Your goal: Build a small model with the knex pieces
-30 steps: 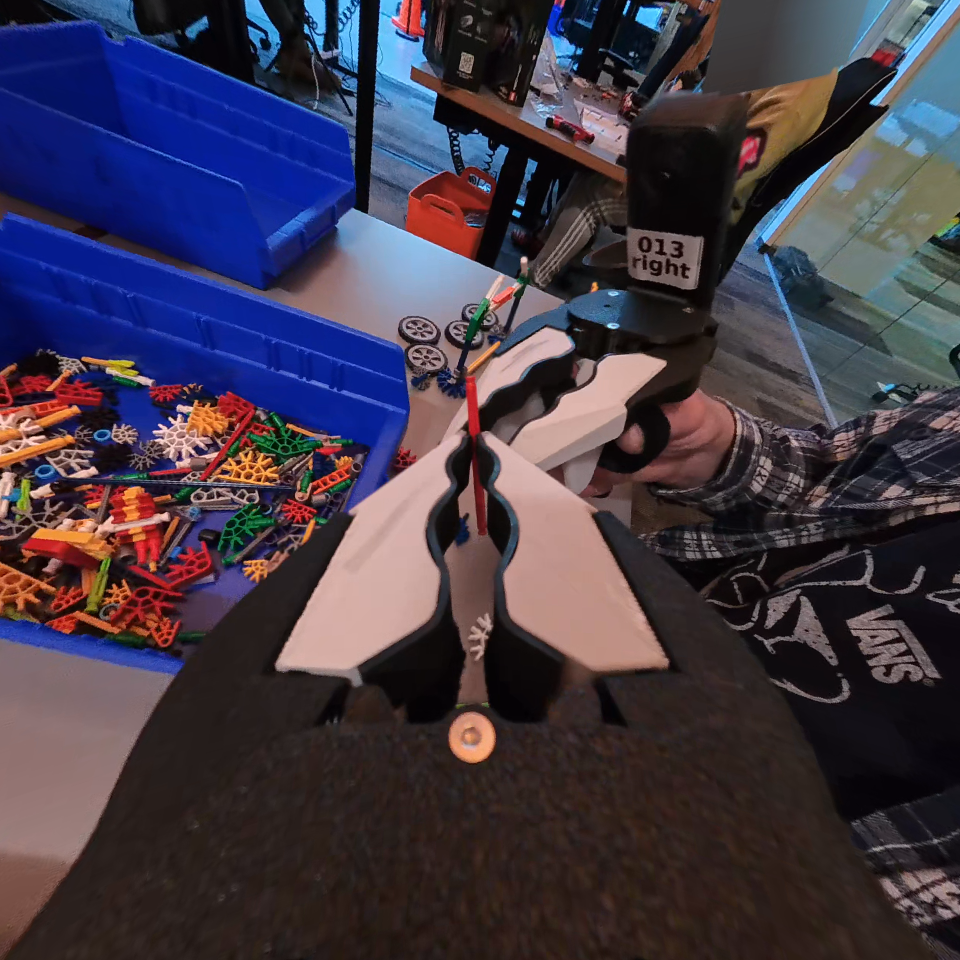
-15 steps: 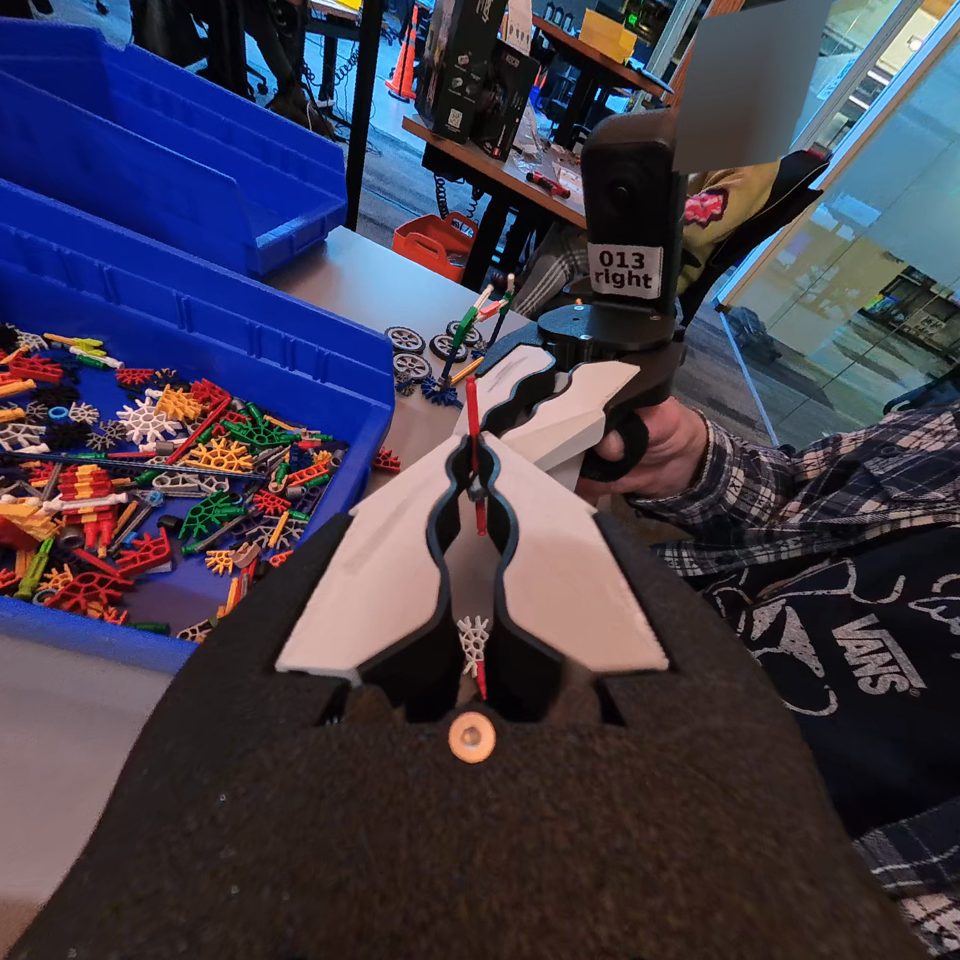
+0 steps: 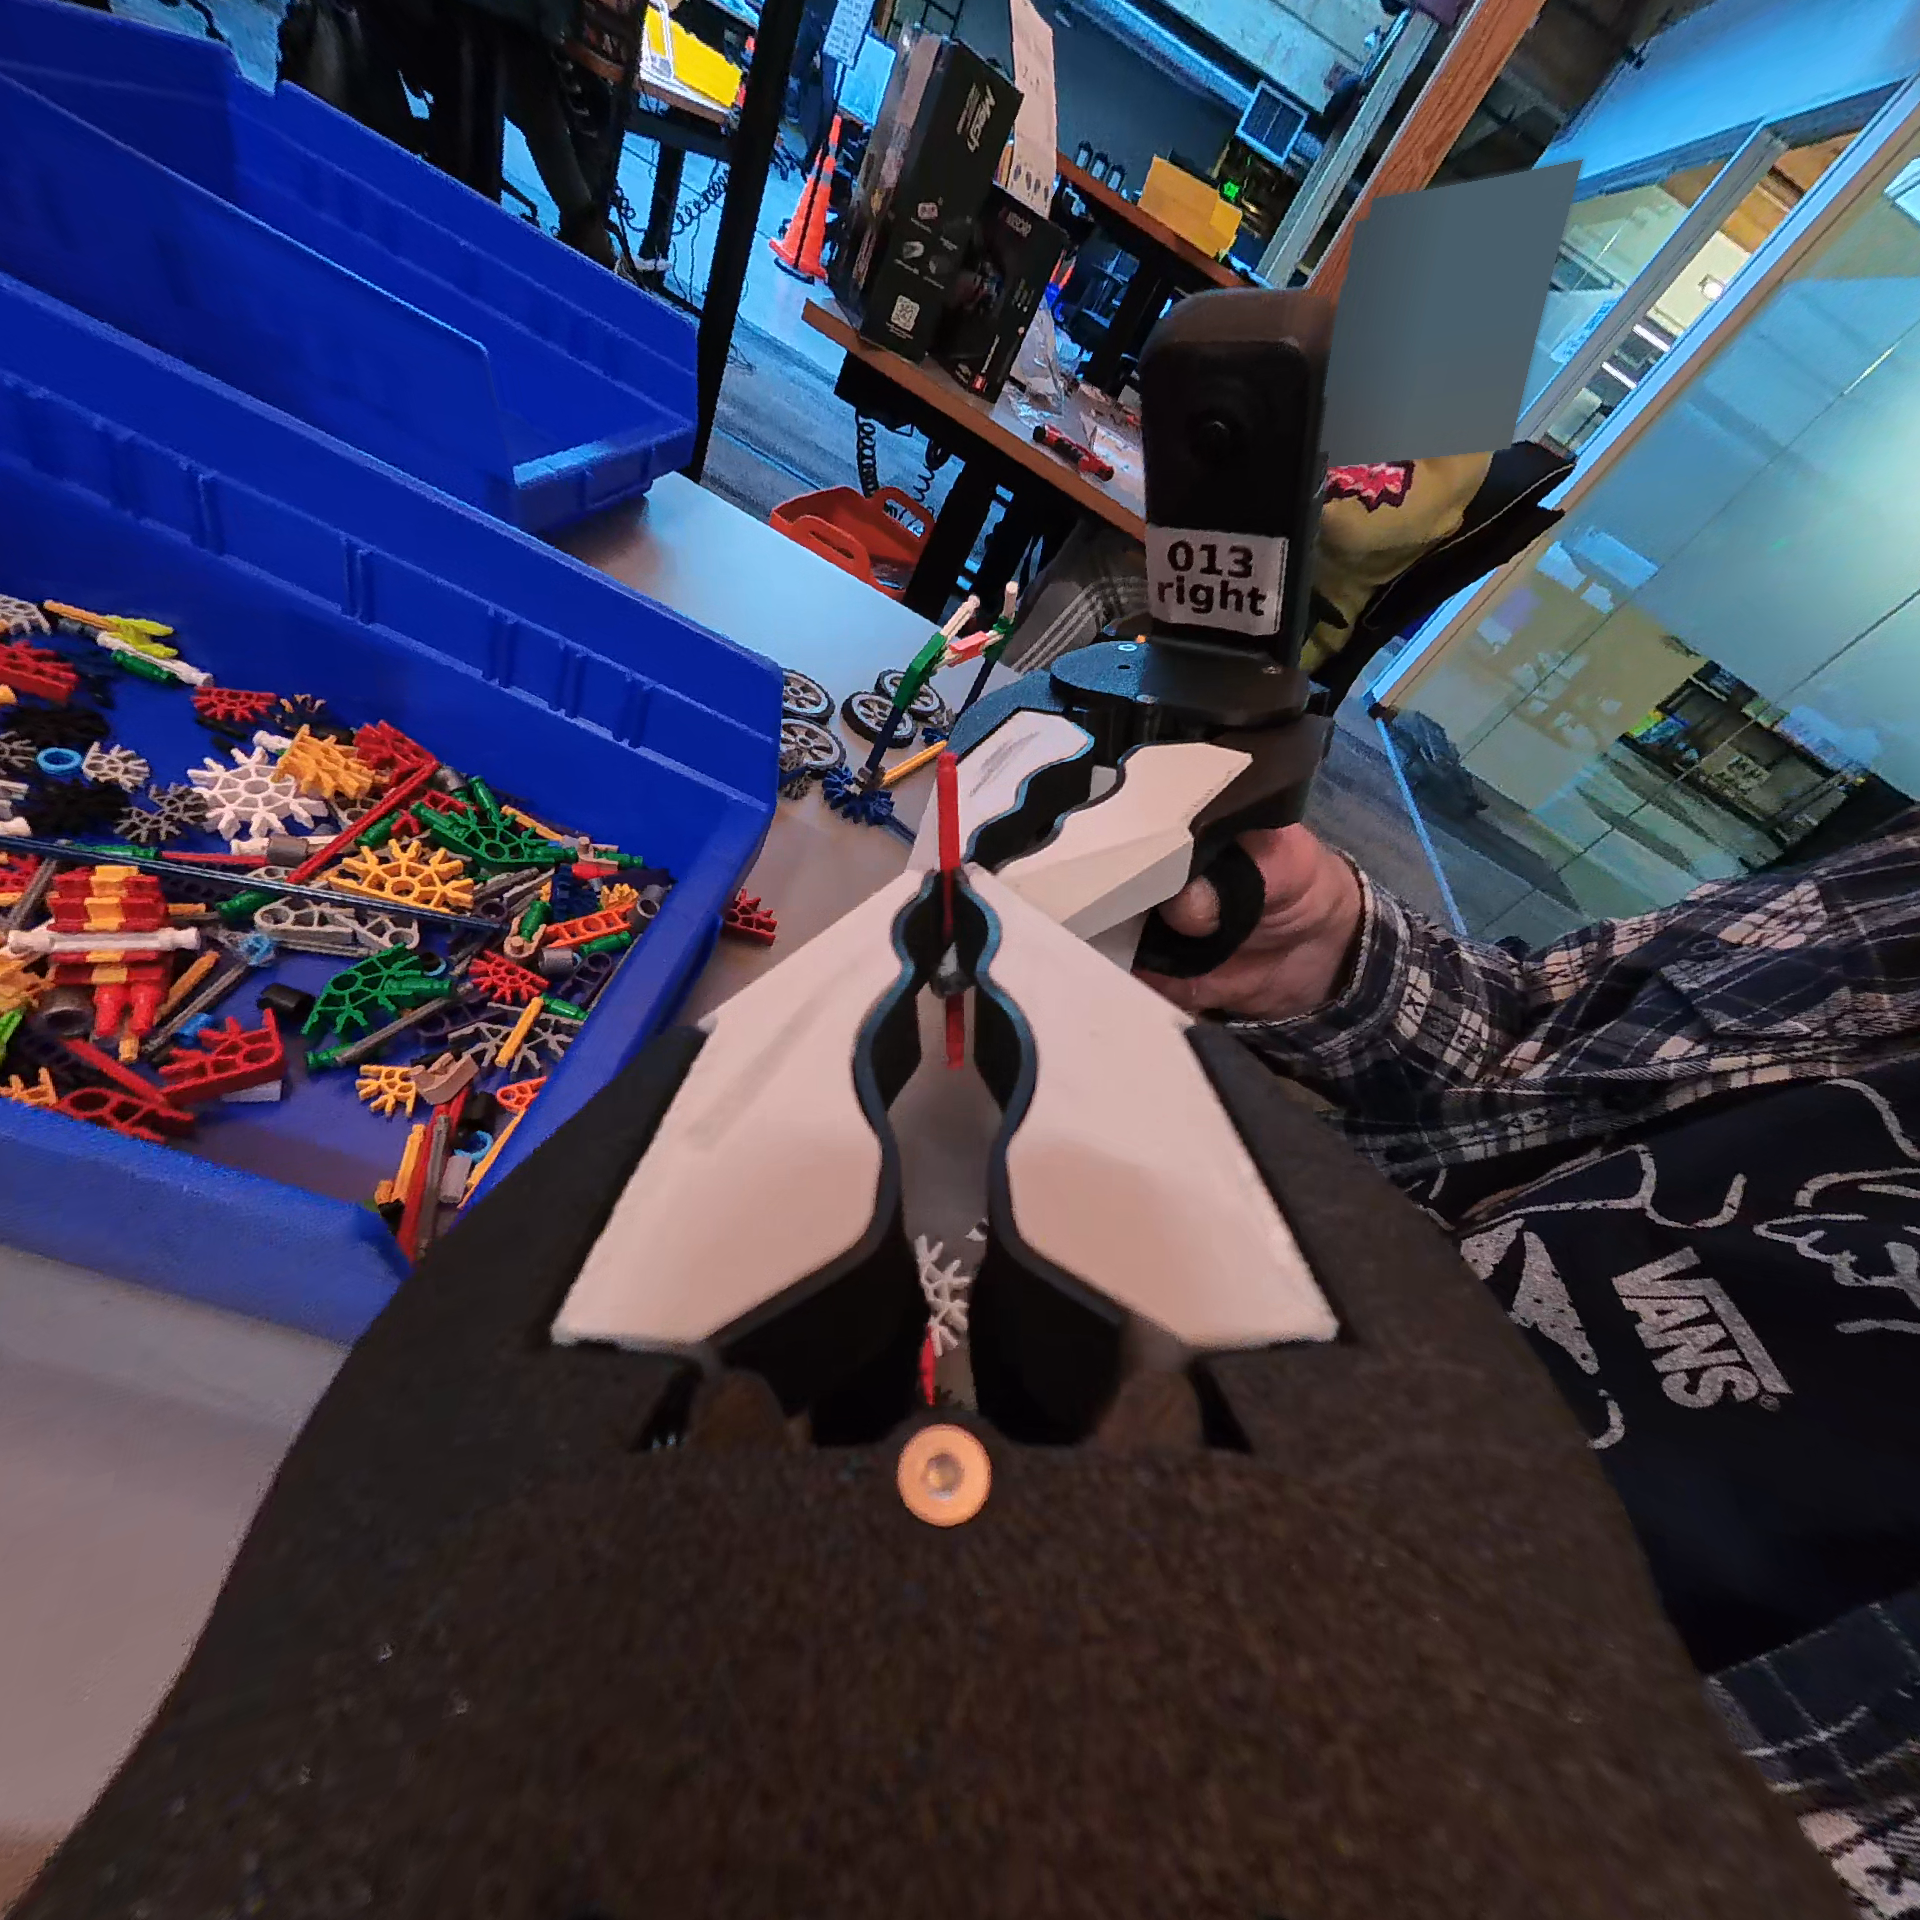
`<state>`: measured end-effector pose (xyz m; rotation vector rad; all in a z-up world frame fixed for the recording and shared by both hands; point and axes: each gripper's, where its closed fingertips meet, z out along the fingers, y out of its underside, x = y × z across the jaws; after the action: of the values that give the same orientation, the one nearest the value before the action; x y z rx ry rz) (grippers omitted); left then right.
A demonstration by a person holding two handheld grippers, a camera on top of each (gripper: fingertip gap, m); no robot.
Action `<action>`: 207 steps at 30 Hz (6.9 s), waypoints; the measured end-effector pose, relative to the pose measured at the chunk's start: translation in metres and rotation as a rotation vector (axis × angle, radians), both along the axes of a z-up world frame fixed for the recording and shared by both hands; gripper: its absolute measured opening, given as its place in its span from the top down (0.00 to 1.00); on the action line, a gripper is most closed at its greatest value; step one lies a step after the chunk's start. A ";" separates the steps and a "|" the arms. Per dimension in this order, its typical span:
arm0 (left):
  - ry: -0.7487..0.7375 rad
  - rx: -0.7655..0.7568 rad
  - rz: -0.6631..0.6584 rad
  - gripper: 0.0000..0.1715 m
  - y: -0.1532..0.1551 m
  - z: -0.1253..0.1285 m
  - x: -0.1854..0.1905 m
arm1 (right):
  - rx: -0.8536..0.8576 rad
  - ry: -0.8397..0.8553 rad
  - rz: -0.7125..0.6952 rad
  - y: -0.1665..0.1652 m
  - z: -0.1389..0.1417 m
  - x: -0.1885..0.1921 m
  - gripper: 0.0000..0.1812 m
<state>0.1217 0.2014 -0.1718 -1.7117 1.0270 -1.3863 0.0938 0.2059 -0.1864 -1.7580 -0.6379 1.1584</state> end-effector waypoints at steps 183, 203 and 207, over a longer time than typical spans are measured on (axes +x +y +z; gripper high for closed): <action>0.630 -0.226 0.081 0.99 -0.036 -0.130 -0.021 | -0.126 -0.276 0.064 -0.035 -0.098 0.022 0.93; 0.631 -0.250 0.083 0.99 -0.040 -0.129 -0.022 | -0.123 -0.262 0.064 -0.035 -0.096 0.023 0.93; 0.632 -0.253 0.088 0.99 -0.040 -0.131 -0.021 | -0.120 -0.257 0.064 -0.035 -0.095 0.023 0.93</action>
<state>0.1004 0.1618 -0.3031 -2.4402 1.1111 -0.9594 0.1173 0.1706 -0.2815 -2.0224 -0.7954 1.0396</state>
